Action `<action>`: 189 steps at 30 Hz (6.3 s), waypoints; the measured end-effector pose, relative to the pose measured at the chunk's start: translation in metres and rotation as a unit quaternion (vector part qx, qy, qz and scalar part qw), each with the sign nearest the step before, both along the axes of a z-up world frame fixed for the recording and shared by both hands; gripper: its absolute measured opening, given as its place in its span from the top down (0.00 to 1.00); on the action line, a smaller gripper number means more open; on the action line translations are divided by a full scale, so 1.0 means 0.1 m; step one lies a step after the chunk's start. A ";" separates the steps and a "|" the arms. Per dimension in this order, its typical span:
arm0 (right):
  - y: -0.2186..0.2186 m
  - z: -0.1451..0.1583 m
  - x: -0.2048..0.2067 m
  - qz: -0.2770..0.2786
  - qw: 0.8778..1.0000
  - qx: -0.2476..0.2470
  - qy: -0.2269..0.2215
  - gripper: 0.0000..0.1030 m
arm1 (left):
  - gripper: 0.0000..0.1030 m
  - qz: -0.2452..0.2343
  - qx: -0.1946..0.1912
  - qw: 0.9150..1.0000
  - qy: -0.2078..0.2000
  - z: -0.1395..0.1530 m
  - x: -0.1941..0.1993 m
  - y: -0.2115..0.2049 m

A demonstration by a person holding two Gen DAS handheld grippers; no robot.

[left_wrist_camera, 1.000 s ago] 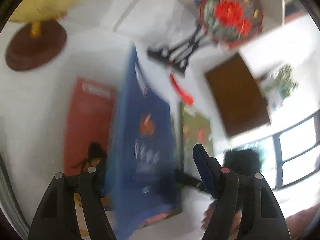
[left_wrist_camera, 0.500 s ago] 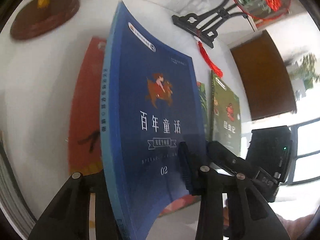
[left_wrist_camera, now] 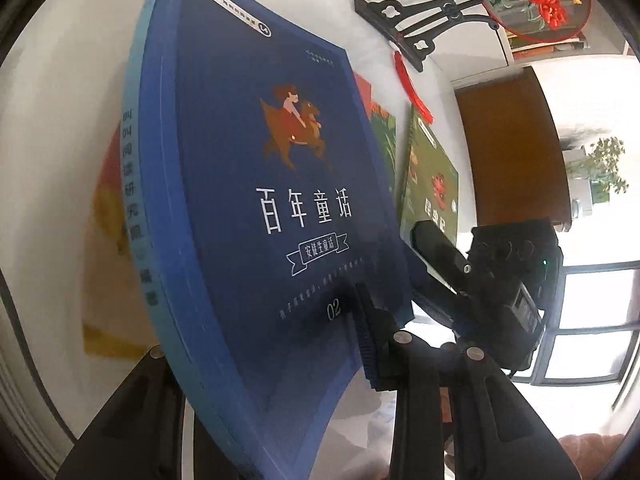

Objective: Organize books

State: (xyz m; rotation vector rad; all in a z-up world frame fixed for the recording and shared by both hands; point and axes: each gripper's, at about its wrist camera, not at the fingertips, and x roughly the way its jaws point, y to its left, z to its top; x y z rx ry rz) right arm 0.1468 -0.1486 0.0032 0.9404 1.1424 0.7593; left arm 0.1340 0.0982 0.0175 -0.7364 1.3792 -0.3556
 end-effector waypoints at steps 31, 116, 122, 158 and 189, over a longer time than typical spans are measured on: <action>-0.29 -0.04 -0.72 0.118 0.992 0.015 0.029 0.92 | 0.61 -0.021 0.011 0.999 0.044 -0.03 -0.44 -0.32; 2.86 0.54 -0.92 0.253 0.950 -0.173 -0.051 0.85 | 0.66 0.126 0.265 0.955 -0.049 0.62 -1.48 2.30; 2.84 0.49 -0.91 0.243 0.953 -0.176 -0.038 0.84 | 0.67 0.130 0.301 0.944 -0.032 0.66 -1.46 2.32; 0.44 0.48 -0.49 0.038 0.976 -0.215 0.022 0.52 | 0.67 -0.024 0.218 0.974 -0.048 0.56 -0.11 0.50; 0.24 0.14 -0.26 0.026 0.992 -0.123 0.015 0.40 | 0.64 -0.004 0.134 0.988 -0.080 0.49 0.00 0.43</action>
